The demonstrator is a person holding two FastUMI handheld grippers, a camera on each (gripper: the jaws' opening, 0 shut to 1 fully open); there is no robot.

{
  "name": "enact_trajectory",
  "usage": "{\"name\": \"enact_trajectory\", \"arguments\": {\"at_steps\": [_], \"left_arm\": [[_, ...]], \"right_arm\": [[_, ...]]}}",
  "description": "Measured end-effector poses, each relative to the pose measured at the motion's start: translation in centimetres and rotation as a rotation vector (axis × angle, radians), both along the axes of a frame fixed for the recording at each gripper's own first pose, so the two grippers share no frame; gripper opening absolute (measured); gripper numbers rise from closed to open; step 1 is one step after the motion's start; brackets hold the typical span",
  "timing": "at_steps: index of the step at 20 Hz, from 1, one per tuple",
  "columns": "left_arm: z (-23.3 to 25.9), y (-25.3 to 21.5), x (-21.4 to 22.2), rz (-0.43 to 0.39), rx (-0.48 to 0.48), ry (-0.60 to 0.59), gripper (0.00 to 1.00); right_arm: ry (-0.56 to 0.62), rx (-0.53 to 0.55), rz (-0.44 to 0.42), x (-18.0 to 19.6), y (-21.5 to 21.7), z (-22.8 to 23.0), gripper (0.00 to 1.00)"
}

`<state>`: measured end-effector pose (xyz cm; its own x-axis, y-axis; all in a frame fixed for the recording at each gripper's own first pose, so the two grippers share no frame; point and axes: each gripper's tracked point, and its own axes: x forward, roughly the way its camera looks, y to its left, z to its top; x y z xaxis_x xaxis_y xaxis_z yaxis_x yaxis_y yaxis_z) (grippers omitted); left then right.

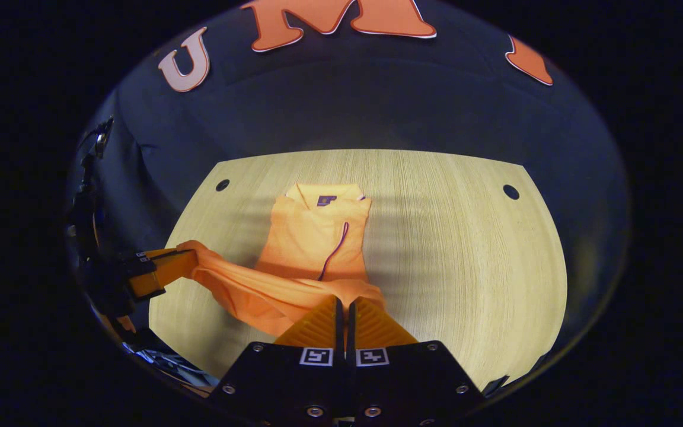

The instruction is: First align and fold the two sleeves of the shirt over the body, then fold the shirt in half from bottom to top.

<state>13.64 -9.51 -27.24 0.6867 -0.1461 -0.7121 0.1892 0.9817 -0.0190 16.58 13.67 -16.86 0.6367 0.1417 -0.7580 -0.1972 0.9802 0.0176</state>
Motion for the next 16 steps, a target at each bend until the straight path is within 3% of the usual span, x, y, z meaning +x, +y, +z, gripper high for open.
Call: {"name": "enact_trajectory", "arguments": {"at_steps": [7,16], "left_arm": [[-0.2,-0.5,8.7,0.011,0.009,-0.028,0.01],[-8.4,-1.4,16.4,0.033,0.044,0.057,0.01]], "right_arm": [[-0.007,-0.019,-0.015,8.1,0.6,-1.0,0.0],[0.023,-0.007,-0.064,16.3,0.8,-7.9,0.0]]}}
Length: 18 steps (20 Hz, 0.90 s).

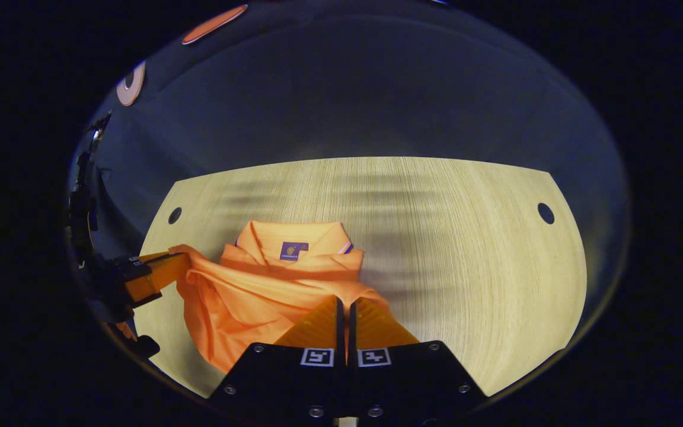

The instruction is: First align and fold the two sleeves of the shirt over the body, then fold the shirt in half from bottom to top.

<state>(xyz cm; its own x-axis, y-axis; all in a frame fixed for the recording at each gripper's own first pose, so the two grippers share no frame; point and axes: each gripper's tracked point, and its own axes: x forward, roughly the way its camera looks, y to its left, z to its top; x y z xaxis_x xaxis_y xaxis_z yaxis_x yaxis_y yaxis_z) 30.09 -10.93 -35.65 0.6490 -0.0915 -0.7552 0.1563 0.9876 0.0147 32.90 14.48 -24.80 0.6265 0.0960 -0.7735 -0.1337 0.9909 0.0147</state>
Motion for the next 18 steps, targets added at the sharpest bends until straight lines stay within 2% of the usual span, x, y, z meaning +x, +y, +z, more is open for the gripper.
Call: {"name": "enact_trajectory", "arguments": {"at_steps": [3,4,6,7,8,11,18], "left_arm": [[-1.1,-0.2,1.0,0.008,0.011,-0.002,0.01],[-1.3,-0.2,1.0,0.007,0.015,-0.003,0.04],[-1.5,-0.6,1.4,-0.001,0.007,-0.011,0.09],[-1.2,-0.1,1.6,0.006,0.02,-0.017,0.13],[-1.3,0.2,1.9,0.015,0.031,-0.026,0.35],[-0.1,0.9,2.3,0.044,0.025,-0.071,0.99],[6.6,1.2,1.2,0.042,-0.032,-0.2,0.98]], "right_arm": [[-0.001,-0.026,-0.01,1.3,-0.3,-1.6,0.02],[-0.001,-0.028,-0.019,1.4,-0.2,-2.0,0.02],[-0.009,-0.018,-0.032,2.0,-0.2,-2.1,0.09],[-0.016,-0.014,-0.042,2.4,-0.3,-2.3,0.12],[-0.034,0.004,-0.038,2.4,-0.1,-1.5,0.14],[-0.078,0.021,-0.041,2.7,0.0,0.0,1.0],[-0.202,0.036,-0.048,1.5,0.0,5.6,1.0]]}}
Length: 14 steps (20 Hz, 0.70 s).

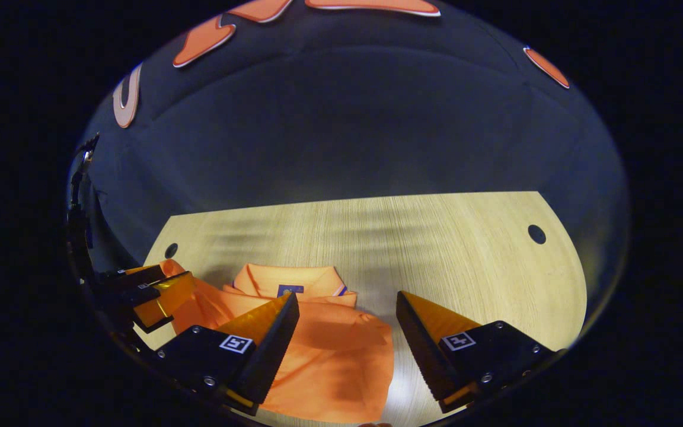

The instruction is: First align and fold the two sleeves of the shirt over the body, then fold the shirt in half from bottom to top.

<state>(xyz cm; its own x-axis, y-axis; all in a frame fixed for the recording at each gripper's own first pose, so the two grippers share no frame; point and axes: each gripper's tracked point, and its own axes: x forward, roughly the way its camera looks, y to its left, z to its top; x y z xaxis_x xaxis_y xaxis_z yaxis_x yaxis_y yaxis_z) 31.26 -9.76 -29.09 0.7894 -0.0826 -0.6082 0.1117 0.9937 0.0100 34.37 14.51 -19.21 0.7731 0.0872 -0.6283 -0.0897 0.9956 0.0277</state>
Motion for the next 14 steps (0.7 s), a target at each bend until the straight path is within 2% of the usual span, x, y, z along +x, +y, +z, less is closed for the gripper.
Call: {"name": "enact_trajectory", "arguments": {"at_steps": [1,2,3,4,7,12,14], "left_arm": [[0.9,0.0,-0.2,-0.014,-0.009,-0.009,0.96],[1.6,0.2,-0.2,-0.023,0.0,-0.018,0.98],[1.7,0.6,-0.4,-0.019,0.029,-0.014,0.96],[1.9,1.0,-0.6,-0.015,0.058,-0.016,0.98],[4.0,2.5,-1.2,-0.002,0.083,-0.028,0.98],[10.1,3.6,-3.3,0.012,0.098,-0.162,0.99],[13.6,3.1,-5.2,0.014,0.066,-0.224,0.99]], "right_arm": [[-0.012,-0.002,0.005,-0.5,0.0,0.9,1.0],[-0.02,-0.001,0.015,-0.9,0.3,1.4,1.0],[-0.026,-0.008,0.019,-1.4,0.3,1.8,1.0],[-0.039,-0.017,0.021,-1.7,0.0,2.3,1.0],[-0.041,-0.017,0.029,-2.9,0.1,2.8,1.0],[-0.11,-0.008,0.034,-4.7,0.3,6.2,1.0],[-0.154,0.008,0.04,-6.1,0.7,8.3,1.0]]}}
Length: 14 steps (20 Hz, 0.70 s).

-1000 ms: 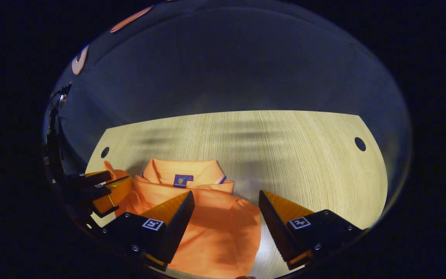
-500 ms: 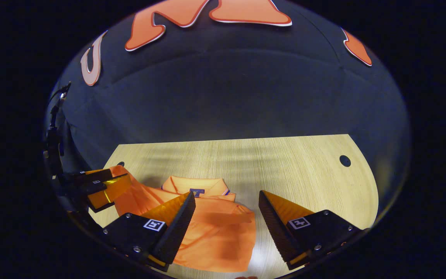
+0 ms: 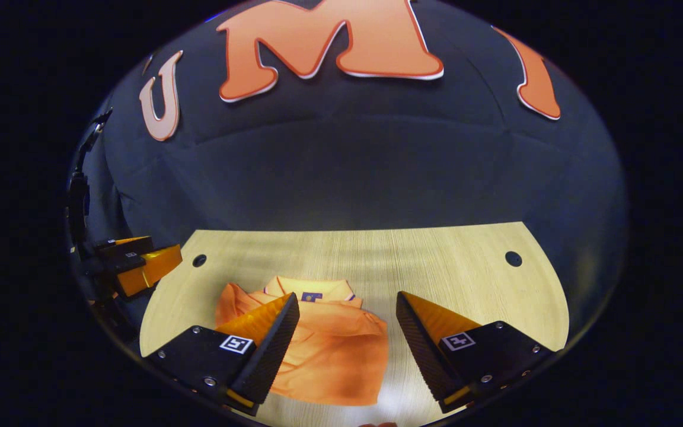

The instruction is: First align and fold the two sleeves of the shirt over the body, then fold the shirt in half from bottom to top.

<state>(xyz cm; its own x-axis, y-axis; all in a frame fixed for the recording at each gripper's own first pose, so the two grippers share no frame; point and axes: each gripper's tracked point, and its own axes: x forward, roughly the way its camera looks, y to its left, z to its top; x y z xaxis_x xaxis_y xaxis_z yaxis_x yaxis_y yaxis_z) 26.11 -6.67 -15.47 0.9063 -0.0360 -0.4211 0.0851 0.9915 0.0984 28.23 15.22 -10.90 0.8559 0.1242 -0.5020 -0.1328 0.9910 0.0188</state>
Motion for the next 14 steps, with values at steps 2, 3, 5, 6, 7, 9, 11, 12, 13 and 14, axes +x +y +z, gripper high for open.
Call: {"name": "enact_trajectory", "arguments": {"at_steps": [2,3,5,6,7,9,11,12,13,14], "left_arm": [[2.9,-0.4,-2.2,-0.008,-0.027,-0.061,0.99],[4.3,-0.6,-3.2,-0.013,-0.041,-0.089,0.99],[6.8,-0.7,-5.7,-0.02,-0.076,-0.137,0.99],[7.6,-1.1,-6.9,-0.026,-0.092,-0.156,0.99],[8.6,-1.1,-8.2,-0.029,-0.102,-0.177,0.99],[10.6,-0.9,-11.0,-0.019,-0.092,-0.222,0.99],[11.3,-0.9,-12.9,-0.006,-0.082,-0.256,0.99],[11.6,-1.2,-14.0,-0.004,-0.086,-0.266,0.99],[11.8,-1.3,-15.1,0.002,-0.093,-0.277,0.99],[11.9,-1.5,-16.1,0.008,-0.096,-0.291,0.99]], "right_arm": [[-0.047,0.011,0.012,-1.7,0.0,2.6,1.0],[-0.07,0.013,0.017,-2.8,-0.1,3.7,1.0],[-0.124,0.027,0.023,-5.1,-0.4,6.2,1.0],[-0.141,0.037,0.026,-6.1,-0.4,6.9,1.0],[-0.162,0.049,0.027,-7.3,-0.6,7.6,0.99],[-0.193,0.064,0.031,-9.5,-1.2,8.9,0.99],[-0.218,0.076,0.037,-11.5,-1.9,9.8,0.99],[-0.229,0.086,0.043,-12.6,-2.3,10.0,0.99],[-0.238,0.097,0.047,-13.7,-2.7,10.2,0.99],[-0.251,0.109,0.05,-14.4,-3.1,10.5,0.99]]}}
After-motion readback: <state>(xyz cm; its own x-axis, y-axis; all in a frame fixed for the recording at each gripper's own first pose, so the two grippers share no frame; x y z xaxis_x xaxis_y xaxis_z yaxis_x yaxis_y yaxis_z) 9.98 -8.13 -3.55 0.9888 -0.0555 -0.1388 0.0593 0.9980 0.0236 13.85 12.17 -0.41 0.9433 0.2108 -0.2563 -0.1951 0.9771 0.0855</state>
